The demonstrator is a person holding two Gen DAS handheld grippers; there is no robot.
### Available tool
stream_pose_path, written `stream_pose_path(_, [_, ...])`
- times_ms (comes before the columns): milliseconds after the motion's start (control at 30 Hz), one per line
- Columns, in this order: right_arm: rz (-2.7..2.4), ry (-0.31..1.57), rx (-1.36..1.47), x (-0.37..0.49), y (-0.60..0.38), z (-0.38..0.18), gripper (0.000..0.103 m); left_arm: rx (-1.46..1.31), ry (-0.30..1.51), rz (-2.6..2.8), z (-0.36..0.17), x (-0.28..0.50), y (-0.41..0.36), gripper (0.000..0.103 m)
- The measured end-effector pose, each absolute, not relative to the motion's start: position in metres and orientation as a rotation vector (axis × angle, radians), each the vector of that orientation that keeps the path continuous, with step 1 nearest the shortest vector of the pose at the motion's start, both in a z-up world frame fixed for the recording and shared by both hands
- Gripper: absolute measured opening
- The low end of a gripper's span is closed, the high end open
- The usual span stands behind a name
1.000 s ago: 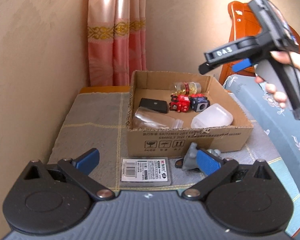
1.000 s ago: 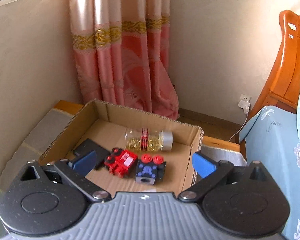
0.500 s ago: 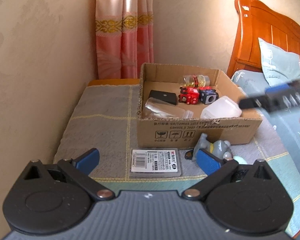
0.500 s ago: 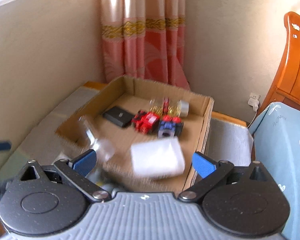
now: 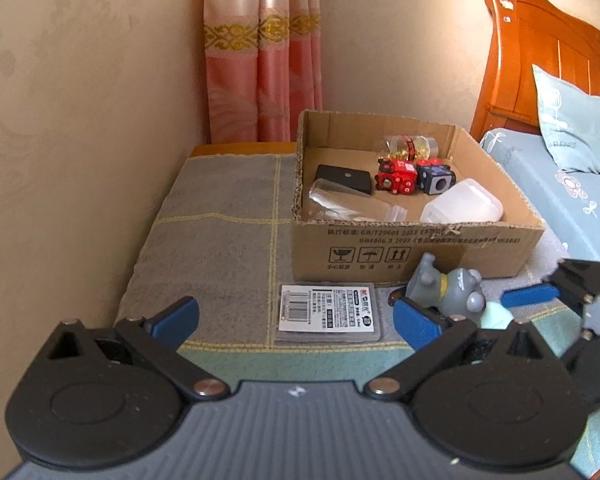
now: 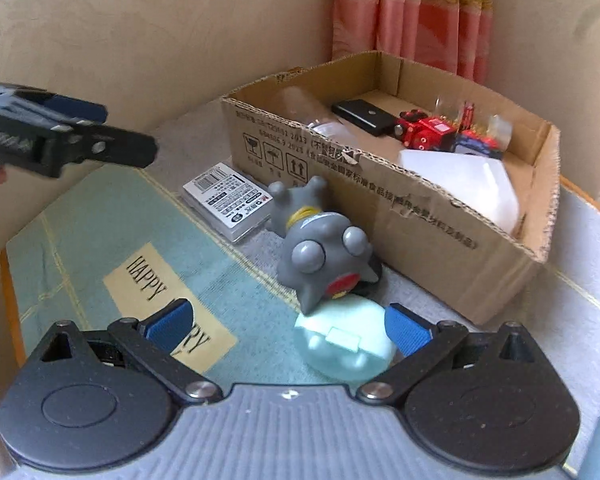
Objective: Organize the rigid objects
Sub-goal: 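Move the left tool to the white card package while the right tool approaches the light blue case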
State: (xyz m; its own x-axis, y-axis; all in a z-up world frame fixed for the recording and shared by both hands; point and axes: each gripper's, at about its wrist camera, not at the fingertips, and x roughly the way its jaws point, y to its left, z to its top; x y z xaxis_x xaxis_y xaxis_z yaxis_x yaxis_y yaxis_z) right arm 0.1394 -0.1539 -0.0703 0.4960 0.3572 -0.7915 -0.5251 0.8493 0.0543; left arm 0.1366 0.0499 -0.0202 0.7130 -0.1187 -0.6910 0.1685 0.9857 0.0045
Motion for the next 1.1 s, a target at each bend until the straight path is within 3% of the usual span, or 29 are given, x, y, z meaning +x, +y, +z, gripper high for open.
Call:
stream_pose_path(533, [0.561, 1.033, -0.08, 0.136, -0.16, -0.082, 0.103, 0.156, 0.856, -0.23, -0.056, 0.159, 0.038, 0.102])
stream_pose_path(1100, [0.485, 1.011, -0.126, 0.114, -0.157, -0.075, 0.103, 0.127, 0.972, -0.271, -0.095, 0.195, 0.016, 0.102])
